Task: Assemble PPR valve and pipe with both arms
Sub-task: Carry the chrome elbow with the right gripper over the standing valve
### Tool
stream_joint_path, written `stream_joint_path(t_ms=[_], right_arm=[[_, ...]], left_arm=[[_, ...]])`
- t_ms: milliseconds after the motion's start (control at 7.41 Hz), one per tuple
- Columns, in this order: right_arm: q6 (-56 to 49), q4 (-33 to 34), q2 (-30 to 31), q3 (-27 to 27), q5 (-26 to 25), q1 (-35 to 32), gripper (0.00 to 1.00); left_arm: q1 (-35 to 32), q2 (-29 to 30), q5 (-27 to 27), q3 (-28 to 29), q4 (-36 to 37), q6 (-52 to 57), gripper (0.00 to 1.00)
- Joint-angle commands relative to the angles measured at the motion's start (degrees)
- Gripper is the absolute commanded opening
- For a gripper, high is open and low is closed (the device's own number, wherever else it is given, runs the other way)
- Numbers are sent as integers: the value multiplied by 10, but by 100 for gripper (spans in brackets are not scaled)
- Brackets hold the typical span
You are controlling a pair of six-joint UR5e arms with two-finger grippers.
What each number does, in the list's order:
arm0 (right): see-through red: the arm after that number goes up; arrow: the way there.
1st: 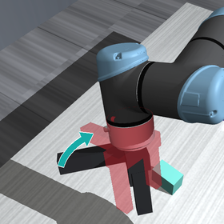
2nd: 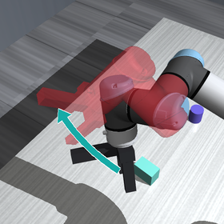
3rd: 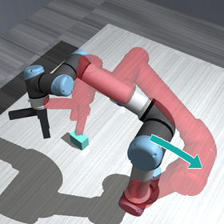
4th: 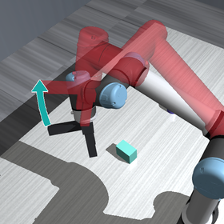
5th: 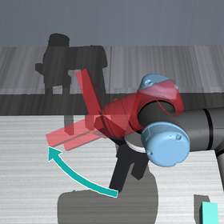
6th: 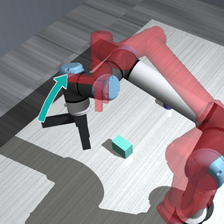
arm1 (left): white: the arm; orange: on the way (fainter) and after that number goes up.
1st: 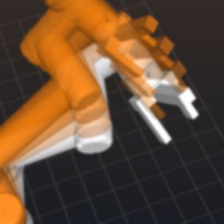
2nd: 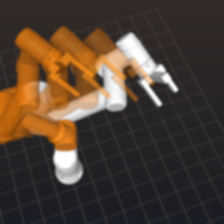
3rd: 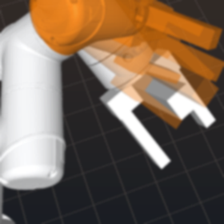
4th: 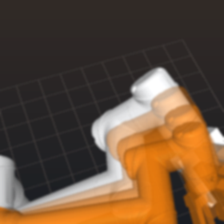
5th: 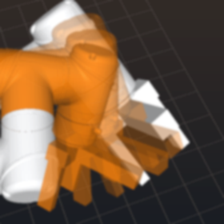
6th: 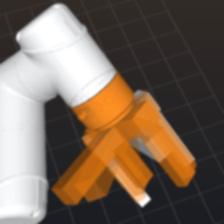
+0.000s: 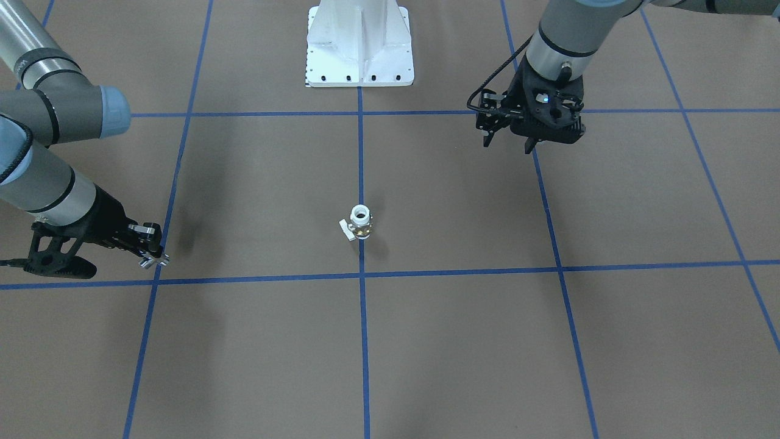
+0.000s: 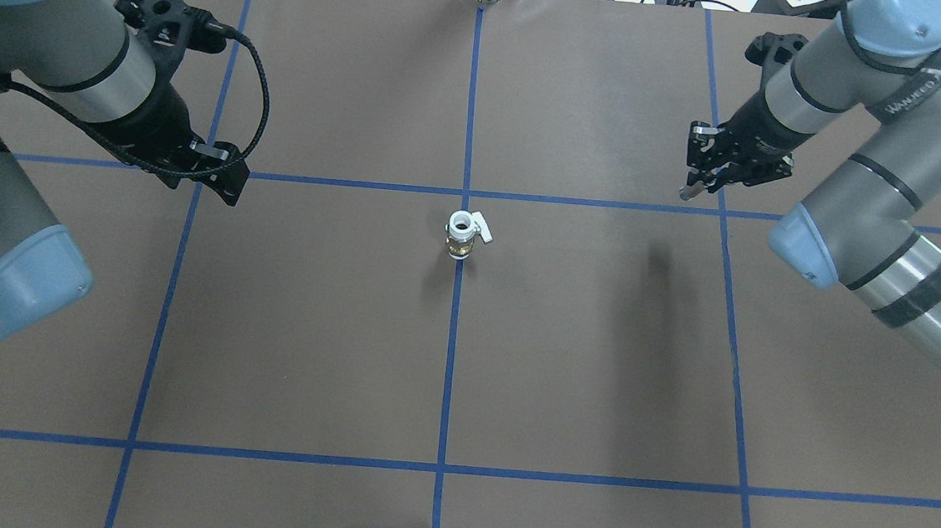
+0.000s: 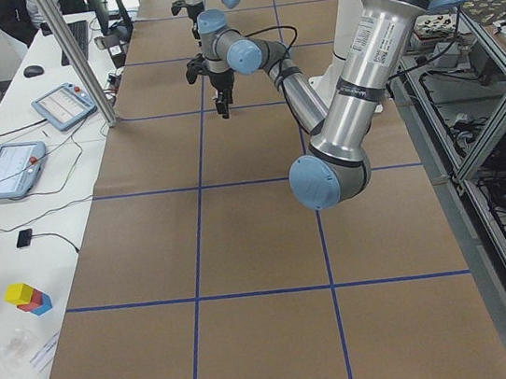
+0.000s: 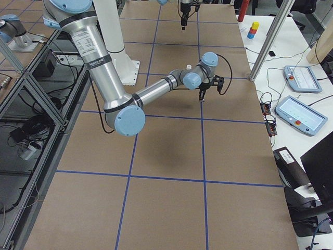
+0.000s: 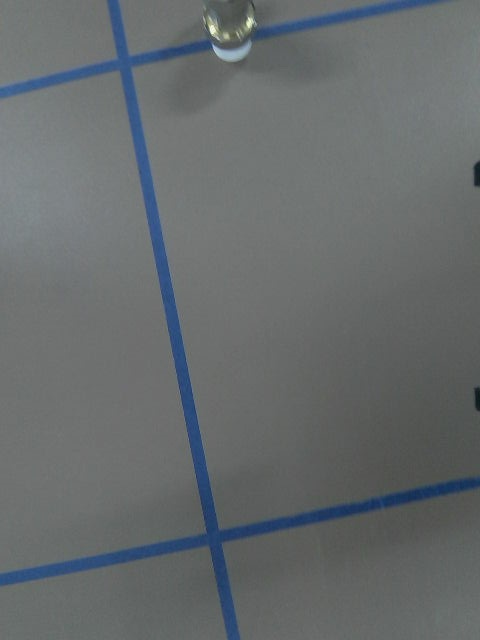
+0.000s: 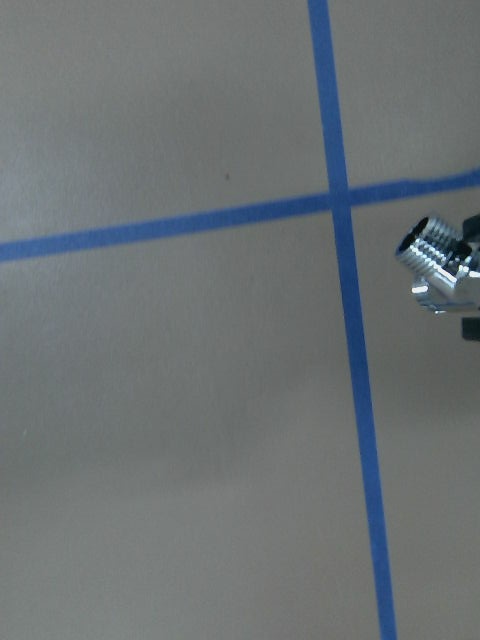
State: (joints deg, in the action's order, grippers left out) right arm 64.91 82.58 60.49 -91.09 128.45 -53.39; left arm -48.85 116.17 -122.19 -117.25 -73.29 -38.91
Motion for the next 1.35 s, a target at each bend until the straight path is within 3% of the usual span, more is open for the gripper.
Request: stream_joint_path(t_ms=[0, 540, 1215], right_arm=[[103, 103, -111, -2, -39, 58, 0], [227, 103, -196, 7, -117, 159, 0], [240, 103, -228, 49, -138, 174, 0]], left_arm=[[-25, -44, -1, 1, -3, 71, 74], [-64, -68, -3, 45, -28, 140, 76], [-68, -67, -3, 47, -28, 139, 77]])
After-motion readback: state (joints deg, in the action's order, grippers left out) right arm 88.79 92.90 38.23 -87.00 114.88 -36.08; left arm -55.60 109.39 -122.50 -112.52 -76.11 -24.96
